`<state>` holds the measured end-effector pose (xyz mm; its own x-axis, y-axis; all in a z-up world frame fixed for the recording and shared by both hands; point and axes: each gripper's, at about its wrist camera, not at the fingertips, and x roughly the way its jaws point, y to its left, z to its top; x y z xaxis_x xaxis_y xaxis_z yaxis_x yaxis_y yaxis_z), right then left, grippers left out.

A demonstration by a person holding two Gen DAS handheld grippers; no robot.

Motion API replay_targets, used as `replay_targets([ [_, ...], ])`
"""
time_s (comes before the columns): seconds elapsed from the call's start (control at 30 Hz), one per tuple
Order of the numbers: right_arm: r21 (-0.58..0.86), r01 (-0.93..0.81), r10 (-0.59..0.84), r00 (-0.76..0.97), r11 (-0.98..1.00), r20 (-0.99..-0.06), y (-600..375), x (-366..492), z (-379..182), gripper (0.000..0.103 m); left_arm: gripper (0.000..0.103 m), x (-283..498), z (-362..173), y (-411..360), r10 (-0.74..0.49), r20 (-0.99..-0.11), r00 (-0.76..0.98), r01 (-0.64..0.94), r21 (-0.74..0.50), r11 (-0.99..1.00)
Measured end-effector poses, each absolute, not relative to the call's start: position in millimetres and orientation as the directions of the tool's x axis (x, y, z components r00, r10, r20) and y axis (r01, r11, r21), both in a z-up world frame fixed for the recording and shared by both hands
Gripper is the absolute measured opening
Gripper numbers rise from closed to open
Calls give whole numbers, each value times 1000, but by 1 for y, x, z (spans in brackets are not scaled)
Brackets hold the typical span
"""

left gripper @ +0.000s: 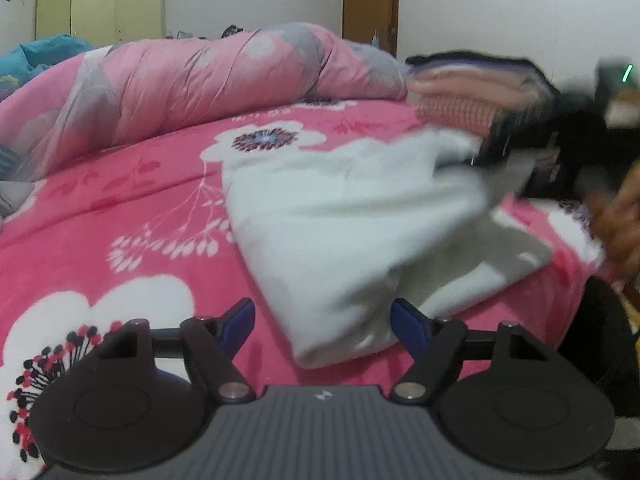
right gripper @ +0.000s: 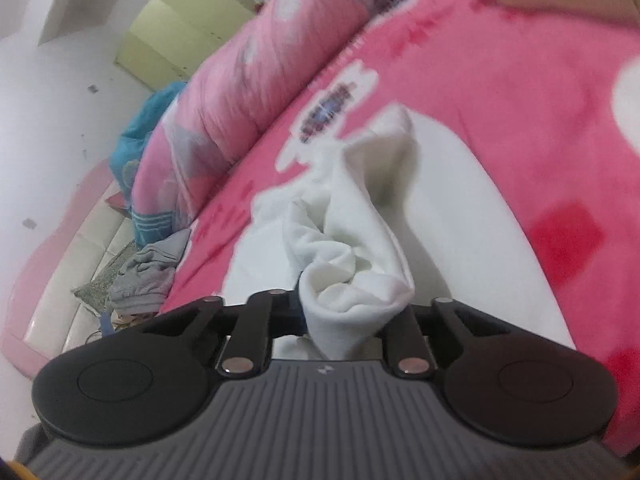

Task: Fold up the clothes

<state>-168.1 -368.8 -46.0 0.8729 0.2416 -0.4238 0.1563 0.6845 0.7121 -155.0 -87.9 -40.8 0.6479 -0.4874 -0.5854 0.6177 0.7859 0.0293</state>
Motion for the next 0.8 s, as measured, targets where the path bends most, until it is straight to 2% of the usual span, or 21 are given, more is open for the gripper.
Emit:
replay_targets([
  [0.1, 707, 116, 228, 900, 697, -373, -368, -173, -25, 11, 75, -154, -46, -87, -476, -591, 652, 611, 38, 791],
  [0.17, 723, 122, 232, 899, 680, -370, -372, -171, -22, 11, 69, -153, -47, -86, -475, -592, 652, 606, 29, 795],
  [0.2, 735, 131, 236, 897, 665, -374, -374, -170, -22, 11, 62, -153, -47, -85, -475, -591, 652, 601, 21, 799],
  [0.27, 741, 112, 245, 902, 662, -356, -374, -169, -15, 11, 57, -153, -44, -79, -478, -579, 661, 582, -8, 813],
  [0.37, 722, 94, 244, 904, 685, -350, -373, -173, -10, 11, 41, -161, -42, -78, -477, -563, 675, 575, -4, 818],
  [0.43, 712, 112, 235, 899, 693, -370, -375, -176, -15, 11, 25, -166, -43, -79, -479, -565, 672, 578, -4, 816],
  [0.47, 714, 134, 228, 893, 687, -387, -378, -178, -21, 11, 24, -168, -43, -79, -477, -568, 671, 579, -1, 816],
  [0.57, 726, 151, 227, 890, 671, -395, -383, -184, -28, 11, 24, -171, -42, -79, -473, -574, 668, 579, 3, 815],
  [0.63, 712, 122, 227, 899, 692, -375, -380, -188, -21, 11, 29, -172, -38, -78, -490, -565, 664, 588, -10, 809],
  [0.67, 704, 115, 226, 900, 700, -372, -379, -189, -19, 11, 32, -174, -36, -78, -500, -555, 665, 595, -12, 804],
  [0.73, 701, 131, 228, 891, 701, -394, -382, -184, -22, 11, 58, -177, -35, -81, -511, -538, 670, 608, 3, 794],
  [0.8, 711, 136, 243, 882, 690, -404, -384, -176, -24, 11, 62, -180, -35, -88, -506, -536, 676, 614, 29, 789],
])
